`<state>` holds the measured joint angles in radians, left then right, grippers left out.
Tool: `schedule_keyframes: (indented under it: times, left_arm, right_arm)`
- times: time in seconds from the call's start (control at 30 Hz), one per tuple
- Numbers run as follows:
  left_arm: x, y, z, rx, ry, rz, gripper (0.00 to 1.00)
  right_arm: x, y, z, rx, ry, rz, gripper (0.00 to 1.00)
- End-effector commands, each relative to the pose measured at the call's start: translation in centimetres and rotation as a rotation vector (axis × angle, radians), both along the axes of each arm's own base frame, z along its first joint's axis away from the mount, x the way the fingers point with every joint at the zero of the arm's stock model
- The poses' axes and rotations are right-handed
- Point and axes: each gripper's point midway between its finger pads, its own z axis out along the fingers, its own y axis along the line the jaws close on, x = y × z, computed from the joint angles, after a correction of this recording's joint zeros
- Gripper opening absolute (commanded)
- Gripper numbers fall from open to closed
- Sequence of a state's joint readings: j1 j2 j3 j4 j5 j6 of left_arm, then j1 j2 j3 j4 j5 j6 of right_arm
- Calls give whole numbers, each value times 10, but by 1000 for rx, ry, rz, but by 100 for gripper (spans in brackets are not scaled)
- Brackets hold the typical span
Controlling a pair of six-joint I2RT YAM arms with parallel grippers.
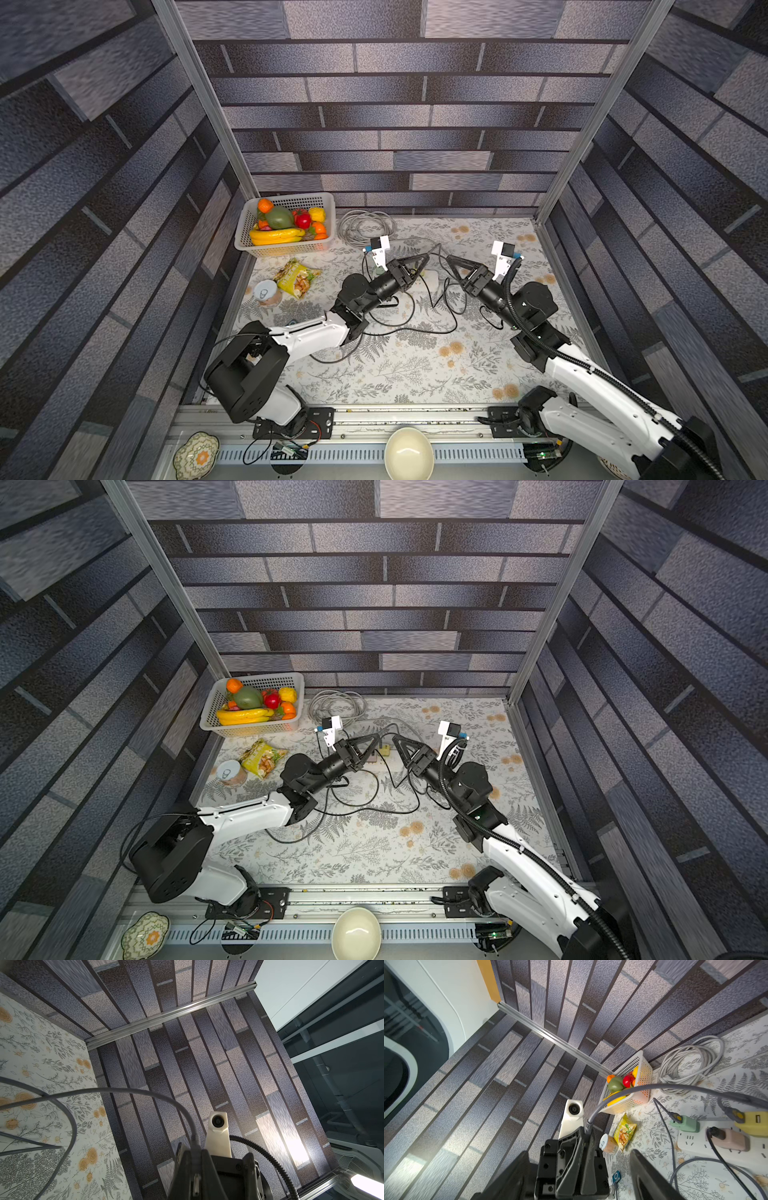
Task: Charge mp3
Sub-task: Pick up the charging cable from the center of the board.
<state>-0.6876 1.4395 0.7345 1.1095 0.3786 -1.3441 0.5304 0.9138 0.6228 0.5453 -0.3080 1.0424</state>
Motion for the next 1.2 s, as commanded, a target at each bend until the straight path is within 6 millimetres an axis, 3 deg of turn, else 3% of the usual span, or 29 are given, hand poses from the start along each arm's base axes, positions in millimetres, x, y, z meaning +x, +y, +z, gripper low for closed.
schedule_keyframes:
  times: [0.0,0.17,0.33,0.73,1.17]
  left_arm:
    - [-27,3,12,77,23,-200,0]
    - [-34,22,17,149,28,-221,0]
    - [-38,33,27,193,18,-206,0]
    - [-42,25,27,196,23,-236,0]
    - [-45,19,18,199,33,-249,0]
  right_arm:
    - [-33,28,8,-42,-26,318,77]
    - [-40,39,23,17,-54,434,72]
    - [-44,42,25,67,-43,483,69]
    - [-26,56,11,59,-13,477,58]
    - [-12,62,13,90,-26,471,46]
